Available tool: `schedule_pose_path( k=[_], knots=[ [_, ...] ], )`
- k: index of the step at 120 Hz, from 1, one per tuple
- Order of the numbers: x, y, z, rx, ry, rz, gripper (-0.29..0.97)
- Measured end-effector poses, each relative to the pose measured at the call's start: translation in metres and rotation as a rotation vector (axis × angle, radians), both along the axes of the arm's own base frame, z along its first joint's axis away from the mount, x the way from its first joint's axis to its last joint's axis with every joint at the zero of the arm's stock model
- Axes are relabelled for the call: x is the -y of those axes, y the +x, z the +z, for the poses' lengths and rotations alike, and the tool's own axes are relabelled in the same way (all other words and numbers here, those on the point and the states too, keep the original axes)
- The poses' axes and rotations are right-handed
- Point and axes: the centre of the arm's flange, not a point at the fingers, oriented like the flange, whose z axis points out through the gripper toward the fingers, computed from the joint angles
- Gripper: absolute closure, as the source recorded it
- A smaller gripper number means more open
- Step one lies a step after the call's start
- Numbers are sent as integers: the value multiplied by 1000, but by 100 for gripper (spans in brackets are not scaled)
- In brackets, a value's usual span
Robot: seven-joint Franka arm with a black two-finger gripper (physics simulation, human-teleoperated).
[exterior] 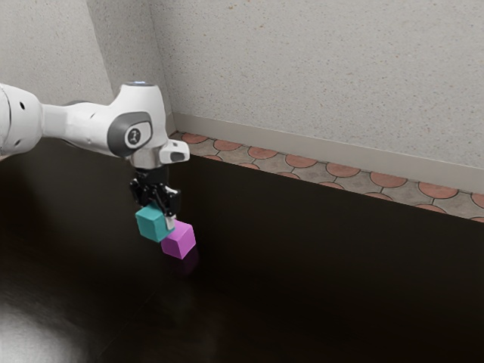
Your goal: Pick up the blue block with one arm, and put the blue block on the pink block with one arm
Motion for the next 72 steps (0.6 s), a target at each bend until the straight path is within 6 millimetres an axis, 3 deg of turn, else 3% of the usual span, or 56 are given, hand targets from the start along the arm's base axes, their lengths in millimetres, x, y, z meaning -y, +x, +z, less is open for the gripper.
schedule_pose_path(
  k=[28,60,72],
  knots=[
    [-5,22,-10,-23,-8,-65,31],
    [1,34,-7,-24,-3,-127,31],
    [5,40,-17,-38,-11,-150,31]
  ],
)
